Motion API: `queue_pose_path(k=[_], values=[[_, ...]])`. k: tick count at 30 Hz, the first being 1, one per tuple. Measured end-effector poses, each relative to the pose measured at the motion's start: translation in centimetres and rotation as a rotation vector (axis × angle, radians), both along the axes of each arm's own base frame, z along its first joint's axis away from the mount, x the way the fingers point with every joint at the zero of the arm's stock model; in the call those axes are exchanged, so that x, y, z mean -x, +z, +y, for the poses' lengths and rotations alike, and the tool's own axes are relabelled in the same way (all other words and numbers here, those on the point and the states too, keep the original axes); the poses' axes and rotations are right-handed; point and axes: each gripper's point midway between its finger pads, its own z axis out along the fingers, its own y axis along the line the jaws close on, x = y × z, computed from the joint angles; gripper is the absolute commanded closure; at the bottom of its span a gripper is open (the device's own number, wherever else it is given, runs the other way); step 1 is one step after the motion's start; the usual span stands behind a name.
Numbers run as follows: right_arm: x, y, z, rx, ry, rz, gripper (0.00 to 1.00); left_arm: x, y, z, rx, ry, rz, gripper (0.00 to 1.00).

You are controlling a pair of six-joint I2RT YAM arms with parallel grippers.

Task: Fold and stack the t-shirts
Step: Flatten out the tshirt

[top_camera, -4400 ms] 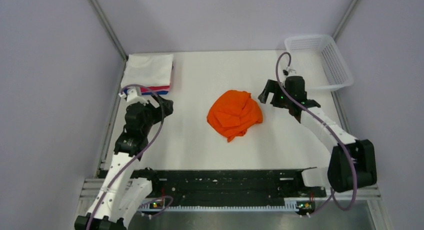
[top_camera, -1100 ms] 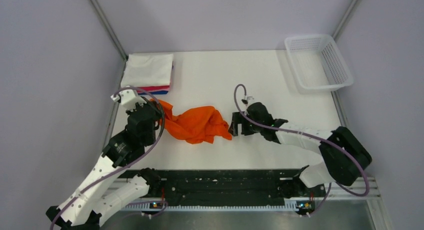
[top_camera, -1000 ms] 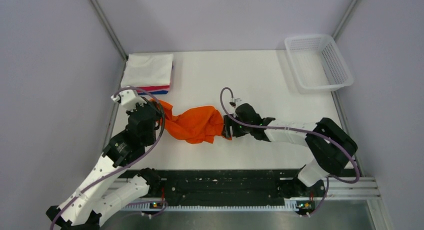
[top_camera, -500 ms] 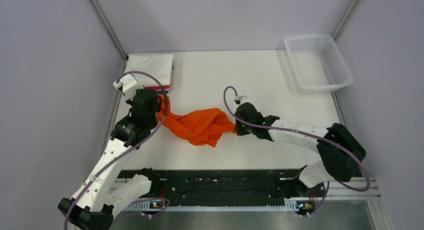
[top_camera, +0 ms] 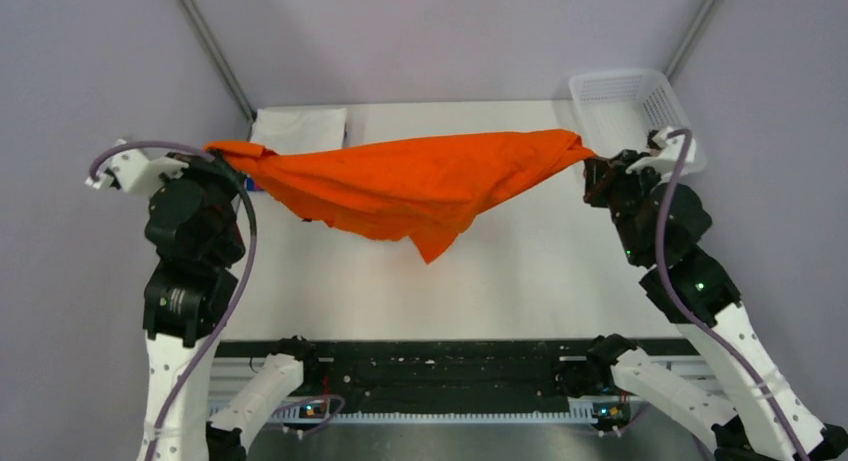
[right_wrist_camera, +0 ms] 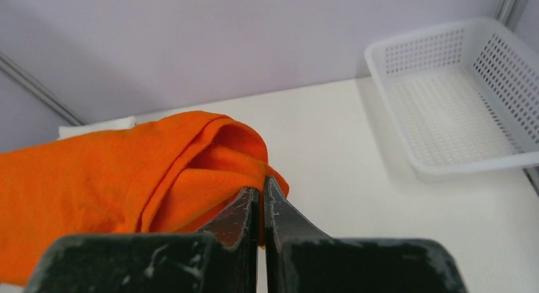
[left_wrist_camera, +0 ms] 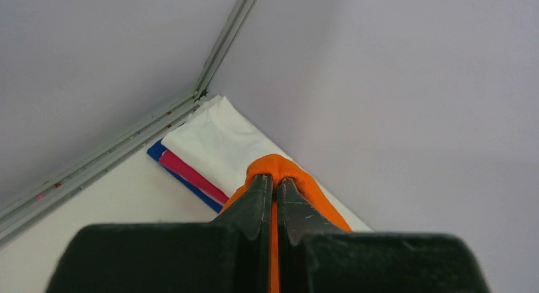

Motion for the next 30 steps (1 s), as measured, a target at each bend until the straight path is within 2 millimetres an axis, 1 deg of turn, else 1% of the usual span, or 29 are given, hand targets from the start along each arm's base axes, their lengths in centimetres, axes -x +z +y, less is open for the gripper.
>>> queue_pose_path(k=[1, 2, 4, 6, 8, 10, 12, 14, 15, 17, 19, 20, 21, 22, 23, 25, 26, 27, 30], values=[[0.8, 1.4, -0.6, -0.004, -0.006, -0.031, 1.00, 0.8, 1.0, 0.3, 0.001, 0.005, -0.029, 1.00], [1.3, 2.4, -1.1, -0.005, -0.006, -0.052, 1.00, 1.6, 1.8, 0.5, 0.003, 0.007, -0.054, 1.00], [2.4, 4.2, -1.8, -0.008, -0.005, -0.093, 1.00, 3.6, 3.7, 0.9, 0.005, 0.006, -0.116, 1.00], [3.2, 5.8, -2.2, -0.007, 0.001, -0.125, 1.00, 4.9, 5.1, 1.1, 0.008, 0.002, -0.165, 1.00], [3.5, 7.0, -2.4, -0.001, 0.004, -0.149, 1.00, 5.3, 6.1, 1.1, 0.010, -0.004, -0.197, 1.00], [3.3, 7.6, -2.4, 0.019, 0.000, -0.155, 1.00, 4.8, 6.3, 0.9, 0.004, -0.013, -0.198, 1.00], [2.3, 7.5, -2.1, 0.054, -0.009, -0.141, 1.00, 3.2, 5.8, 0.5, -0.007, -0.018, -0.165, 1.00], [0.6, 6.8, -1.6, 0.107, -0.027, -0.106, 1.00, 0.5, 5.1, -0.1, -0.023, -0.022, -0.109, 1.00], [-0.8, 6.1, -1.2, 0.146, -0.045, -0.077, 1.00, -1.3, 4.6, -0.5, -0.031, -0.027, -0.074, 1.00], [-3.6, 4.4, -0.6, 0.216, -0.070, -0.011, 1.00, -6.0, 3.2, -1.5, -0.051, -0.040, 0.007, 1.00], [-6.3, 2.7, -0.4, 0.261, -0.088, 0.048, 1.00, -10.1, 1.9, -2.0, -0.062, -0.054, 0.073, 1.00], [-8.1, 1.4, -0.9, 0.279, -0.097, 0.086, 1.00, -12.8, 0.9, -2.3, -0.066, -0.071, 0.118, 1.00], [-9.5, 0.3, -1.6, 0.288, -0.110, 0.118, 1.00, -14.9, 0.0, -2.5, -0.066, -0.088, 0.153, 1.00], [-10.9, -0.8, -2.8, 0.291, -0.130, 0.151, 1.00, -17.0, -0.8, -2.6, -0.063, -0.105, 0.182, 1.00], [-11.7, -1.4, -3.9, 0.289, -0.152, 0.172, 1.00, -18.8, -1.7, -2.5, -0.057, -0.125, 0.208, 1.00], [-12.6, -1.7, -5.5, 0.271, -0.167, 0.177, 1.00, -20.2, -2.8, -2.3, -0.044, -0.149, 0.237, 1.00], [-12.8, -1.3, -6.1, 0.259, -0.168, 0.168, 1.00, -20.3, -3.1, -2.1, -0.034, -0.161, 0.249, 1.00], [-12.9, -0.4, -6.5, 0.246, -0.163, 0.143, 1.00, -20.2, -3.2, -2.1, -0.028, -0.168, 0.252, 1.00], [-12.3, 2.5, -6.5, 0.221, -0.132, 0.054, 1.00, -18.8, -1.4, -2.2, -0.020, -0.188, 0.196, 1.00]])
